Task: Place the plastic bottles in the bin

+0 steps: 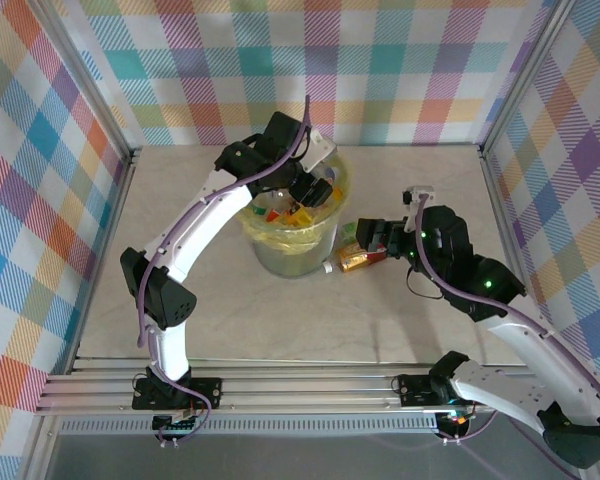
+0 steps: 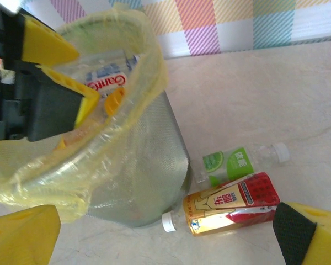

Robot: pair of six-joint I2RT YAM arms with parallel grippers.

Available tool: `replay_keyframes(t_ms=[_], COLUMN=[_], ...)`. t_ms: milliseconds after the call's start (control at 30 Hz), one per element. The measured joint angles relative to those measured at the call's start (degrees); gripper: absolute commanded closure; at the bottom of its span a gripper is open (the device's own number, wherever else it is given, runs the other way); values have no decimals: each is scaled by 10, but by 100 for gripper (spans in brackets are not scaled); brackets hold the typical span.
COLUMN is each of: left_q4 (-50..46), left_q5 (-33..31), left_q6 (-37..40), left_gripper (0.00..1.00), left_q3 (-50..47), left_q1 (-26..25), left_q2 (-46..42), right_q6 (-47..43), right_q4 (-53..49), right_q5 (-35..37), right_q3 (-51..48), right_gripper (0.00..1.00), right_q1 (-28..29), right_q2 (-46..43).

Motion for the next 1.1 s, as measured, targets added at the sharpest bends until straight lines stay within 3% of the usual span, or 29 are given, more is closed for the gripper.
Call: replay_keyframes(t_ms=[233,433,633,900,1100], left_q4=[-6,16,70,148,189], left_q5=[-8,-77,-157,-221,-253], left_q6=[-16,-48,-108,-209,-258], left_gripper=[0,0,0,0,0], left_q3=[9,-34,-145,-335,-419], left_q1=[0,0,0,0,0], left_q2=[-19,-106,-230,-378,-452], right_q6=[67,132,175,223,261], right_q4=[-72,-103,-83,-28,19], right_q5=[40,12,-63,-113,-120], right_q3=[54,37,-25,-58,-93], right_gripper=[0,0,0,0,0], right_q1=[-16,-89,-143,-148,-148], right_q2=[60,74,86,178,236])
